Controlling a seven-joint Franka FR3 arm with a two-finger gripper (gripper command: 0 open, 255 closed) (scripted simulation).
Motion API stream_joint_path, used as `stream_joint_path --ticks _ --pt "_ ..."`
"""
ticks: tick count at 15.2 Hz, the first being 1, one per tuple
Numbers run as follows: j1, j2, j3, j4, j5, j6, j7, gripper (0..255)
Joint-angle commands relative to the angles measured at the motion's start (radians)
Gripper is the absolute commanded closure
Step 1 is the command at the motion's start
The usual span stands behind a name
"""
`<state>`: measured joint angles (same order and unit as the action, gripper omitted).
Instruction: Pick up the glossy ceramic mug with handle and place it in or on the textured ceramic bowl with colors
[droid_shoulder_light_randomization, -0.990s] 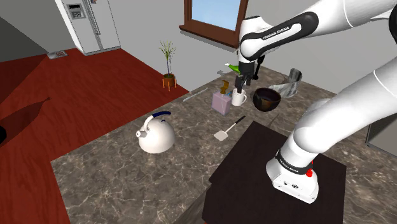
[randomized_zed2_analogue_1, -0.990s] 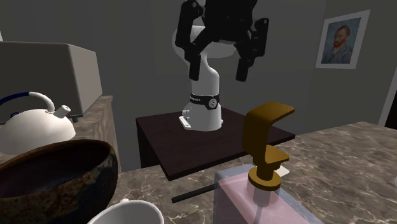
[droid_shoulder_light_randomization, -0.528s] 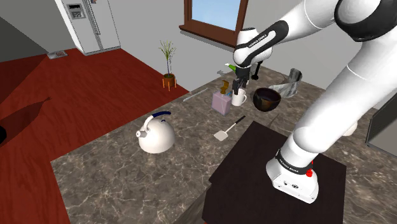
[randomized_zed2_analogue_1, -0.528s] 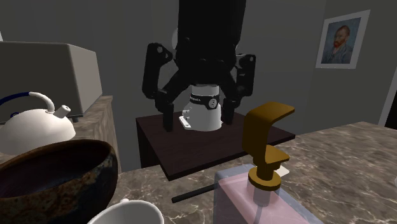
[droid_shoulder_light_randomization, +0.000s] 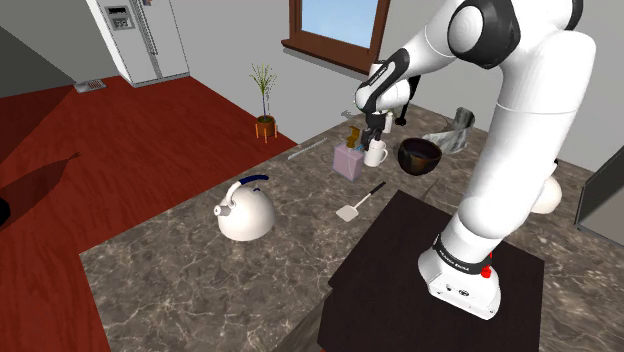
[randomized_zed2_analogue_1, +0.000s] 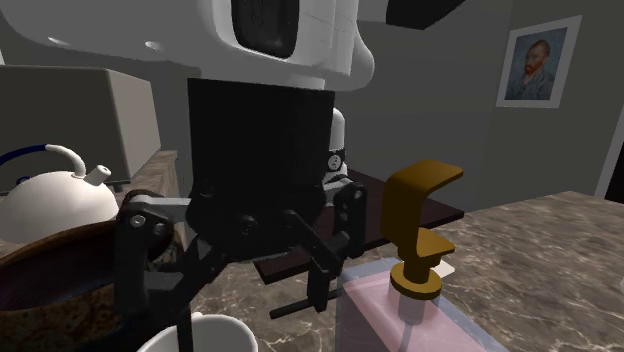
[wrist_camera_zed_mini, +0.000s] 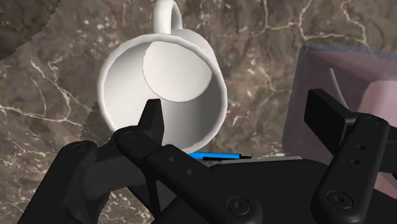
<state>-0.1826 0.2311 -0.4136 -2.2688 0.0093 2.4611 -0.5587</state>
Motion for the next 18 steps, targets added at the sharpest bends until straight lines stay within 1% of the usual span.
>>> stream_joint_path --ticks 1,8,15,16,18 --pt "-0.015 0.047 0.009 0.019 0.030 0.029 -0.028 0" --pt "-0.039 0.124 0.033 0.015 0.074 0.105 -0.059 0" --pt "-0.039 0.124 0.033 0.015 0.074 0.105 -0.059 0" --pt "-0.039 0.124 0.033 0.015 0.074 0.105 -0.059 255" --pt "-0.039 0.124 0.033 0.015 0.074 0.105 -0.059 255"
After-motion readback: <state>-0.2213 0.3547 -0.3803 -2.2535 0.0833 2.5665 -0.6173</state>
